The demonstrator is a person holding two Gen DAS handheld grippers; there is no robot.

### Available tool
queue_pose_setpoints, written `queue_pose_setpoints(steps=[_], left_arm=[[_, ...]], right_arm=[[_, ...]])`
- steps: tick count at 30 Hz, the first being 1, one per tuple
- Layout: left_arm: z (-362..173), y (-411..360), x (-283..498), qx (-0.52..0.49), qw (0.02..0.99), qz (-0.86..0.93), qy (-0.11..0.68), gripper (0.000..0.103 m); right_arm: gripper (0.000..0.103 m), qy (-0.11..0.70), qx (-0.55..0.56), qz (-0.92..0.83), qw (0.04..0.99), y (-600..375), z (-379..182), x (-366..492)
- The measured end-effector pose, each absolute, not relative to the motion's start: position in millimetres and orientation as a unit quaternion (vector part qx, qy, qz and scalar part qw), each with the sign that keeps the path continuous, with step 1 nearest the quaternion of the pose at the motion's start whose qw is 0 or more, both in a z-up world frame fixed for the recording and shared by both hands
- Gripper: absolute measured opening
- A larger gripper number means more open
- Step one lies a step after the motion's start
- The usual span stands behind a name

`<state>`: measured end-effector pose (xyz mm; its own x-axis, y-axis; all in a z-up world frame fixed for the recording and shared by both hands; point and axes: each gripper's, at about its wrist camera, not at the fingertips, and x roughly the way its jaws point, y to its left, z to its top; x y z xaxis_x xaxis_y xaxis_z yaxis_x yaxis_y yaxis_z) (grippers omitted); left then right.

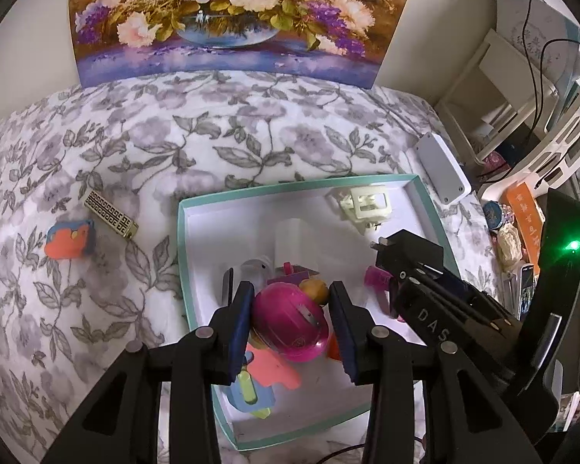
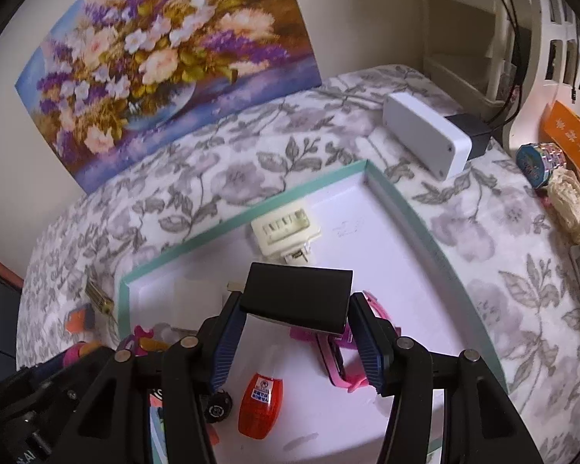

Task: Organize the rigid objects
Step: 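Lower the black charger and pink toy figure into the tray, opening both tools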

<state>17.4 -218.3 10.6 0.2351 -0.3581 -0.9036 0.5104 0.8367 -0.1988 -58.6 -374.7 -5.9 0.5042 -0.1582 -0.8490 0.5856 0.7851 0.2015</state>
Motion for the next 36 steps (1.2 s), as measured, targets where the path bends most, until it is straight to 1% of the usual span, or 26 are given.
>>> queue_pose_setpoints(steps=[15, 19, 21, 23, 27, 29, 33, 36], left_arm=[[1, -224, 17, 0.085, 0.774, -0.277, 0.563, 0.041], [0, -224, 18, 0.091, 0.775, -0.27, 0.564, 0.042], [2, -223, 19, 0.086, 0.774, -0.273, 0.566, 0.045], [5, -222, 19, 0.084, 0.776, -0.272, 0.562, 0.046], [12, -215, 23, 0.075, 0.78, -0.27, 0.559, 0.046], [14, -210, 26, 0.069, 0.783, -0.265, 0.559, 0.046], [12, -196, 36, 0.06, 0.79, -0.238, 0.562, 0.056], [5, -181, 48, 0.048, 0.791, -0.205, 0.575, 0.06]], right_arm=[[0.058, 0.452, 0.247, -0.216, 0.829, -375, -11, -60], [0.058, 0.452, 0.251, -0.212, 0.829, -375, -10, -60], [0.058, 0.452, 0.254, -0.21, 0.829, -376, -10, -61], [0.059, 0.45, 0.257, -0.208, 0.83, -376, -9, -61], [0.064, 0.437, 0.258, -0.205, 0.837, -375, -2, -63], [0.064, 0.434, 0.257, -0.205, 0.839, -375, 1, -63], [0.065, 0.434, 0.256, -0.203, 0.839, -375, 1, -63], [0.065, 0.439, 0.255, -0.202, 0.838, -374, -1, -61]])
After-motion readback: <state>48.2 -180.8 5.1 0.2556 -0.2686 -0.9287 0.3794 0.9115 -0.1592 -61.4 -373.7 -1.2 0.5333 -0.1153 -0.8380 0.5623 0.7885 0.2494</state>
